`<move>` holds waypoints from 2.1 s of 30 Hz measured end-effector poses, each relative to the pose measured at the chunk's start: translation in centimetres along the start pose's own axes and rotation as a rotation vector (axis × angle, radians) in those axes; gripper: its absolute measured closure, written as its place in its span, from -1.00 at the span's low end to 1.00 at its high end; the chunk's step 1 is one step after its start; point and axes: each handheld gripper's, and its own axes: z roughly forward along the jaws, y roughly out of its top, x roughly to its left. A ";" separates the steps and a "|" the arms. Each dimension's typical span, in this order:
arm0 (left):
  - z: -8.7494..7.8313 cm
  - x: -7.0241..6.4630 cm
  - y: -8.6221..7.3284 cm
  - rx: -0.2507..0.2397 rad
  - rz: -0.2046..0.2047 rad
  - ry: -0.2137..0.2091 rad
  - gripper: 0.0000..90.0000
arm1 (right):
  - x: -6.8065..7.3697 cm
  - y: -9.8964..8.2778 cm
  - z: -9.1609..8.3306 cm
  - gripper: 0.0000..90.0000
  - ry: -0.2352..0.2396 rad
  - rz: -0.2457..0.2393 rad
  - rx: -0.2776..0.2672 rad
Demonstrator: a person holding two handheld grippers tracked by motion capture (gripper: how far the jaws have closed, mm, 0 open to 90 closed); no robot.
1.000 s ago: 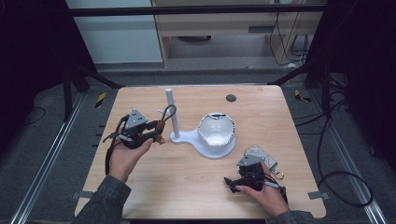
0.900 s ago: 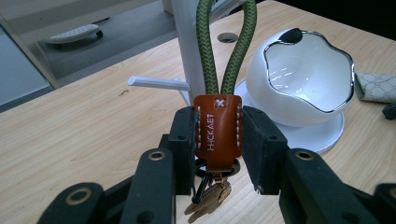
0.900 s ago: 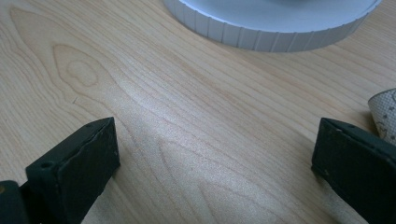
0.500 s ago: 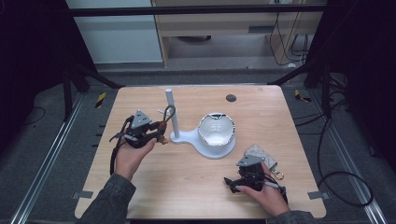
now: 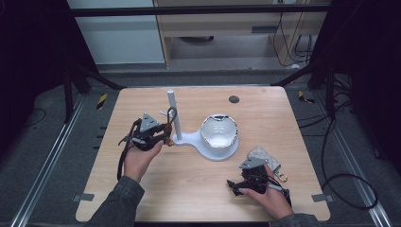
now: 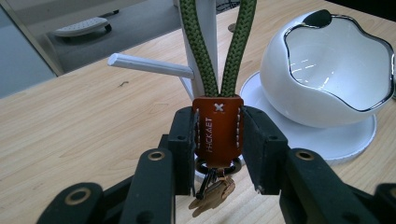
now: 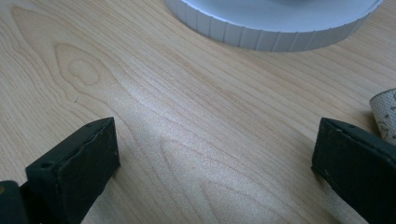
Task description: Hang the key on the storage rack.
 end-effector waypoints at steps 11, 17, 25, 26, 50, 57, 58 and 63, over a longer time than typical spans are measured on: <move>1.3 0.0 -0.1 -0.015 -0.017 0.008 0.46 | 0.0 0.0 0.0 -0.98 -0.002 0.000 0.001; 1.7 -0.1 -0.1 -0.025 -0.029 0.004 0.45 | 0.0 0.0 0.0 -0.98 -0.001 0.001 0.001; 2.1 0.0 0.0 -0.028 -0.035 0.003 0.45 | 0.0 0.0 0.0 -0.98 -0.003 -0.001 0.000; 2.2 -0.1 0.0 -0.029 -0.035 0.003 0.45 | 0.0 0.0 0.0 -0.98 -0.003 -0.001 0.000; 1.5 -0.2 -1.1 0.013 -0.032 -0.008 0.35 | 0.0 -0.1 0.0 -0.98 -0.002 -0.002 -0.002; 0.6 -0.1 -2.1 0.043 -0.021 -0.011 0.25 | 0.1 -0.1 -0.1 -0.98 -0.003 0.004 -0.001; 0.4 -0.1 -2.5 0.059 -0.015 -0.010 0.23 | 0.1 -0.1 -0.1 -0.98 -0.004 0.005 0.000; 0.0 0.1 -3.8 0.111 -0.009 -0.010 0.10 | 0.1 0.0 -0.3 -0.93 -0.001 -0.005 0.015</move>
